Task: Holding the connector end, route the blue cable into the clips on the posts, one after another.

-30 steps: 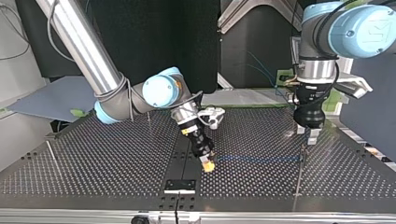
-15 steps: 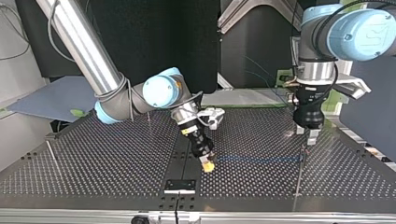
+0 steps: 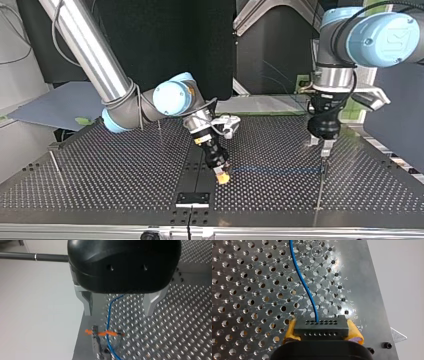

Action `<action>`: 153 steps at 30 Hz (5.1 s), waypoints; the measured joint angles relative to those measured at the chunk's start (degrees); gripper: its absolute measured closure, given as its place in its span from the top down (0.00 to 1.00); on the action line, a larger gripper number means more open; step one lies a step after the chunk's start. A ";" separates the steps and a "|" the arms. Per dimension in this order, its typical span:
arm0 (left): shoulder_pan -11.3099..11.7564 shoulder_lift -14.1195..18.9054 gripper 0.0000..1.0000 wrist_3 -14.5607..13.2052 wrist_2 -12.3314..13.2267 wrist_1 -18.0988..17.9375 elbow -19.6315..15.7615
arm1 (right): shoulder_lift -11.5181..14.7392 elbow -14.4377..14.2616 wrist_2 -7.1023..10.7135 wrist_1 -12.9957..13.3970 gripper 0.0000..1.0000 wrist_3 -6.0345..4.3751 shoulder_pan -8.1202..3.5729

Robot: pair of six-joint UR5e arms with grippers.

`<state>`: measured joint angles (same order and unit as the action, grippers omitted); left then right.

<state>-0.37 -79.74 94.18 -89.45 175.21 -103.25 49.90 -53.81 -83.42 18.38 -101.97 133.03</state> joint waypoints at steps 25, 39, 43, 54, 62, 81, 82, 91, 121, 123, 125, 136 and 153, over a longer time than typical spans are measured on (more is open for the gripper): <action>-4.61 -7.09 1.00 0.64 0.17 -0.09 8.14 | -0.28 0.01 0.00 0.08 0.00 0.00 0.00; -5.76 -11.57 1.00 0.84 -2.62 -2.57 11.59 | -0.39 0.02 0.09 0.16 0.00 0.00 0.00; -6.23 -13.32 1.00 0.86 -3.67 -2.67 13.04 | -0.43 0.03 0.09 0.17 0.00 0.00 0.00; -5.67 -15.18 1.00 1.42 -5.43 -4.35 13.85 | -0.49 0.04 0.09 0.17 0.00 0.00 0.00; -5.62 -16.98 1.00 1.65 -5.54 -3.99 15.52 | -0.53 0.01 0.21 0.09 0.00 0.00 0.00; -5.39 -17.46 1.00 0.75 -6.93 -3.55 15.91 | -0.53 -0.01 0.35 -0.05 0.00 0.00 0.01; -5.38 -17.37 1.00 0.61 -7.13 -3.55 15.92 | -0.53 -0.01 0.35 -0.06 0.00 0.00 0.00; -5.38 -16.43 0.58 0.20 -8.89 -3.62 15.92 | -0.54 -0.02 0.35 -0.15 0.00 0.00 0.01; -5.59 -16.36 0.29 0.78 -8.63 -3.92 15.92 | -0.70 -0.03 0.35 -0.27 0.00 0.00 0.03; -5.58 -16.36 0.35 0.91 -8.65 -3.82 15.91 | -0.71 -0.03 0.35 -0.27 0.00 0.00 0.02; -5.58 -16.35 0.47 1.04 -8.70 -3.60 15.92 | -0.72 -0.03 0.35 -0.27 0.00 0.01 0.02; -5.72 -16.35 0.21 1.30 -8.84 -3.00 15.93 | -0.87 -0.03 0.35 -0.30 0.00 0.08 0.07; -5.85 -16.35 0.00 1.11 -8.71 -2.87 15.92 | -1.06 -0.11 0.35 -0.47 0.00 0.24 0.09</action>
<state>-6.22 -96.10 95.29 -98.17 172.34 -87.33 48.85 -53.92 -83.07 17.91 -101.73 133.12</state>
